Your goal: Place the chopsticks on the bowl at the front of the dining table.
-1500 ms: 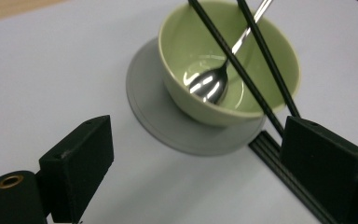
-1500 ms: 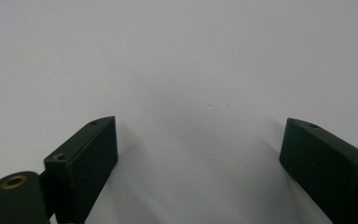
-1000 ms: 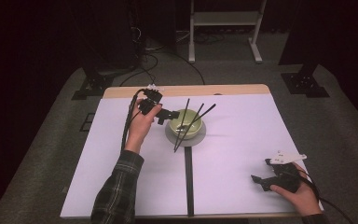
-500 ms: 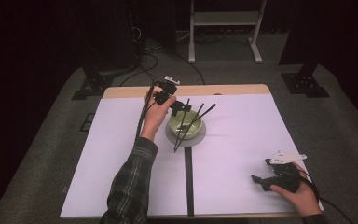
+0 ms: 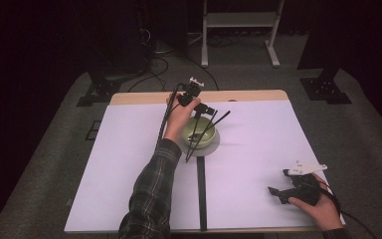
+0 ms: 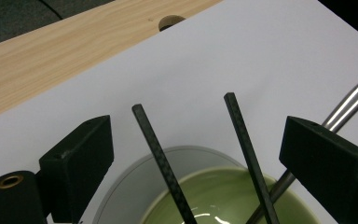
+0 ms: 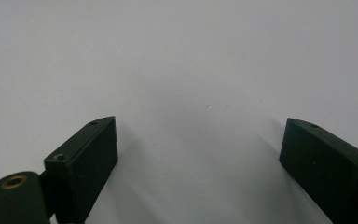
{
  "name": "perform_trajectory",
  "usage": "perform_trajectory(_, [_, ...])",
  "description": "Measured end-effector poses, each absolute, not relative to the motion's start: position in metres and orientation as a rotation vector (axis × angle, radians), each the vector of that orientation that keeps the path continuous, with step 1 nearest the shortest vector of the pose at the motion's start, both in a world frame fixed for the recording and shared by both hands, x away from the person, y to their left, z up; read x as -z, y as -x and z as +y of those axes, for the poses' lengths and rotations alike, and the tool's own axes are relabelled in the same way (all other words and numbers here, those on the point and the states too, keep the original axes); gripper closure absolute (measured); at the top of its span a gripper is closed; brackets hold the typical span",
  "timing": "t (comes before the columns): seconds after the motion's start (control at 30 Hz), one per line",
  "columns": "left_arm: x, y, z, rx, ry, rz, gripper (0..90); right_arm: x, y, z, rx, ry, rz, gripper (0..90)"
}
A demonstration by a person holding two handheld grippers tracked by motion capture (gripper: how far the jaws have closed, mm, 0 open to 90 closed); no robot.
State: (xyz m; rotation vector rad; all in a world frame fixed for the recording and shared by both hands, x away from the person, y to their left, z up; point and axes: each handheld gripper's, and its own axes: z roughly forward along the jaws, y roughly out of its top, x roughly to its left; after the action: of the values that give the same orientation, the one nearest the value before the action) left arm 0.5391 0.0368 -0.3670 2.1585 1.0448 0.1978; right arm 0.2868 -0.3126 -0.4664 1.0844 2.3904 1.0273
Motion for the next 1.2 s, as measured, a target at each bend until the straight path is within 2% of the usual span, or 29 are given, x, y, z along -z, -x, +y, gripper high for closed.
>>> perform_trajectory(0.63, [0.384,-0.549,0.016,-0.235,-2.220,1.109,8.9,0.466,-0.287,-0.313,-1.025,-1.082,2.389,10.0])
perform_trajectory(1.2, [0.384,-0.555,0.034,-0.243,-2.208,1.173,8.9,0.466,-0.286,-0.312,-1.025,-1.083,2.388,10.0])
